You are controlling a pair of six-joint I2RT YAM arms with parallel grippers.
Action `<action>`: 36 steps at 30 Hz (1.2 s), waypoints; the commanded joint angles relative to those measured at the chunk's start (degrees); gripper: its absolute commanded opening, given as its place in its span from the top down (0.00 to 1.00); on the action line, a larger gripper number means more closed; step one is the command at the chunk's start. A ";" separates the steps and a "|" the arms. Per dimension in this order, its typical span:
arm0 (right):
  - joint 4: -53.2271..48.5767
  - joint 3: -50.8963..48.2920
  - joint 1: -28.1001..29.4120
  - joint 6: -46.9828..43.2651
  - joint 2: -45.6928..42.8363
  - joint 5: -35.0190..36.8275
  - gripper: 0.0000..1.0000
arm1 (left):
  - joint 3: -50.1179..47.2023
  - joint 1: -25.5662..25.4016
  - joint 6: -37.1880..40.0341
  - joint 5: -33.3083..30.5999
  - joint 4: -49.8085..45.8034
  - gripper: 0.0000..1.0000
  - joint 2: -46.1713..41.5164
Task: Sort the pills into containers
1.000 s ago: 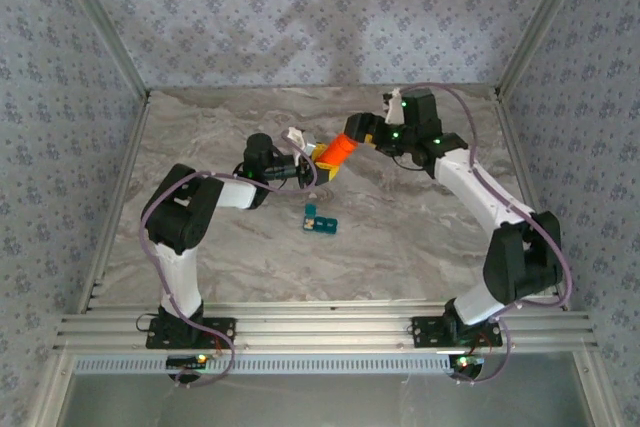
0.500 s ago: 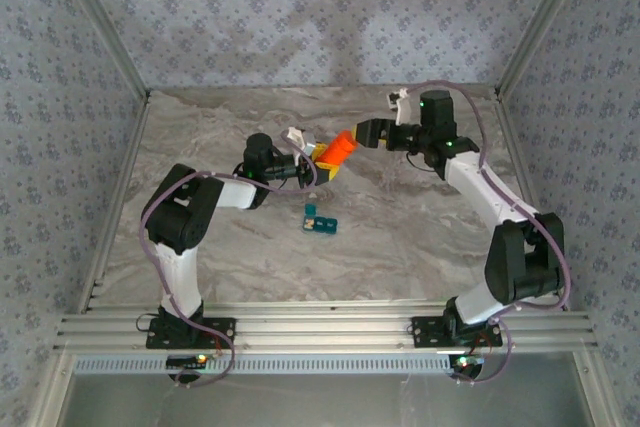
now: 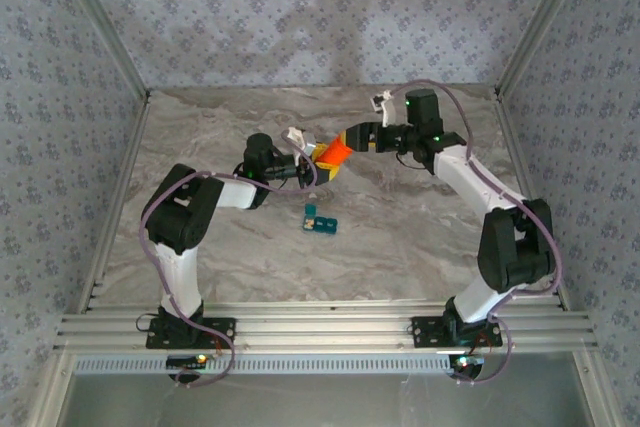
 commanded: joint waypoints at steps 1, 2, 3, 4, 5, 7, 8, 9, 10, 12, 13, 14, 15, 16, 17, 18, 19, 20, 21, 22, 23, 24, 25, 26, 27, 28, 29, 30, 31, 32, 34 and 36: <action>-1.10 2.42 0.43 -0.54 1.80 -2.04 0.31 | 1.70 -0.37 -0.35 1.88 2.48 1.00 -1.63; -1.29 2.68 0.49 -0.62 2.08 -2.08 0.32 | 1.64 -0.34 -0.31 1.85 2.46 1.00 -1.68; -1.62 2.89 0.64 -0.69 2.28 -2.12 0.34 | 1.62 -0.40 -0.35 1.85 2.50 1.00 -1.72; -2.03 3.04 0.87 -0.95 2.46 -2.17 0.38 | 1.62 -0.38 -0.27 1.93 2.48 1.00 -1.84; -2.45 3.17 1.04 -1.10 2.56 -2.13 0.41 | 1.59 -0.35 -0.23 1.91 2.48 1.00 -1.92; -3.13 3.33 1.37 -1.48 2.72 -1.69 0.46 | 1.62 -0.40 -0.15 1.99 2.31 1.00 -2.03; -3.77 3.56 1.64 -1.77 2.81 -1.24 0.49 | 1.62 -0.36 -0.13 1.92 2.30 1.00 -2.12; -4.57 3.91 1.90 -2.30 2.91 -0.66 0.50 | 1.60 -0.40 -0.17 1.95 2.28 1.00 -2.18; -5.94 4.39 2.31 -3.02 2.96 0.12 0.51 | 1.67 -0.42 -0.15 1.99 2.17 1.00 -2.19; -8.04 5.22 3.05 -4.36 3.32 1.56 0.52 | 1.72 -0.36 -0.15 2.01 2.10 1.00 -2.28; -9.05 5.54 3.37 -4.72 3.50 2.30 0.53 | 1.73 -0.41 -0.09 2.06 2.12 1.00 -2.29; -9.92 5.92 3.75 -4.74 3.80 3.18 0.53 | 1.74 -0.40 -0.06 2.02 2.06 1.00 -2.36; -10.22 6.14 3.93 -4.30 4.13 3.52 0.54 | 1.78 -0.37 -0.11 2.04 2.11 1.00 -2.38; -9.88 6.00 4.18 -3.03 4.49 3.80 0.54 | 1.88 -0.40 -0.15 2.00 2.07 1.00 -2.46; -9.35 5.83 4.18 -0.82 4.92 4.45 0.55 | 1.89 -0.35 -0.13 1.88 2.01 1.00 -2.53; -8.75 5.71 4.34 1.66 5.25 4.72 0.55 | 1.78 -0.41 -0.05 1.77 1.98 1.00 -2.62; -7.98 5.47 4.56 5.07 5.67 4.88 0.56 | 1.76 -0.36 0.04 1.72 1.96 1.00 -2.64; -7.71 5.41 4.98 8.93 6.01 5.94 0.58 | 1.76 -0.40 0.06 1.62 1.82 1.00 -2.73; -7.96 5.41 5.50 12.08 6.09 7.54 0.59 | 1.75 -0.41 0.29 1.42 1.61 1.00 -2.73; -7.86 5.14 6.26 15.47 6.00 9.31 0.59 | 1.80 -0.38 0.47 1.39 1.41 1.00 -2.73; -7.58 4.57 7.28 18.35 5.59 11.59 0.59 | 1.89 -0.41 0.49 1.38 1.26 1.00 -2.73; -7.84 4.23 8.11 20.87 5.27 13.35 0.59 | 1.89 -0.41 0.64 1.32 1.13 1.00 -2.74; -8.15 4.10 9.04 21.85 5.00 15.17 0.59 | 1.89 -0.36 0.61 1.33 1.08 1.00 -2.73; -8.45 4.06 9.88 22.39 4.69 16.73 0.58 | 1.97 -0.42 0.72 1.32 1.03 1.00 -2.73; -8.68 4.02 10.42 22.59 4.35 17.89 0.57 | 1.92 -0.41 0.75 1.22 0.94 1.00 -2.73; -8.76 3.85 10.86 22.69 4.10 18.64 0.57 | 1.89 -0.41 0.78 1.30 0.89 1.00 -2.73; -8.95 3.95 11.02 22.61 3.93 19.38 0.56 | 1.89 -0.41 0.83 1.24 0.78 1.00 -2.73; -9.28 3.95 10.99 22.45 3.87 19.76 0.56 | 1.89 -0.38 0.81 1.27 0.80 1.00 -2.73; -9.65 4.17 10.83 22.34 3.92 19.68 0.55 | 1.89 -0.35 0.84 1.29 0.76 1.00 -2.69; -9.74 4.31 10.66 22.13 3.95 19.37 0.54 | 1.89 -0.35 0.88 1.25 0.81 1.00 -2.64; -10.06 4.70 10.30 21.80 3.69 19.23 0.52 | 1.89 -0.41 0.92 1.20 0.81 1.00 -2.56; -10.49 5.29 9.80 21.10 3.31 18.97 0.47 | 1.88 -0.40 0.84 1.13 0.75 1.00 -2.47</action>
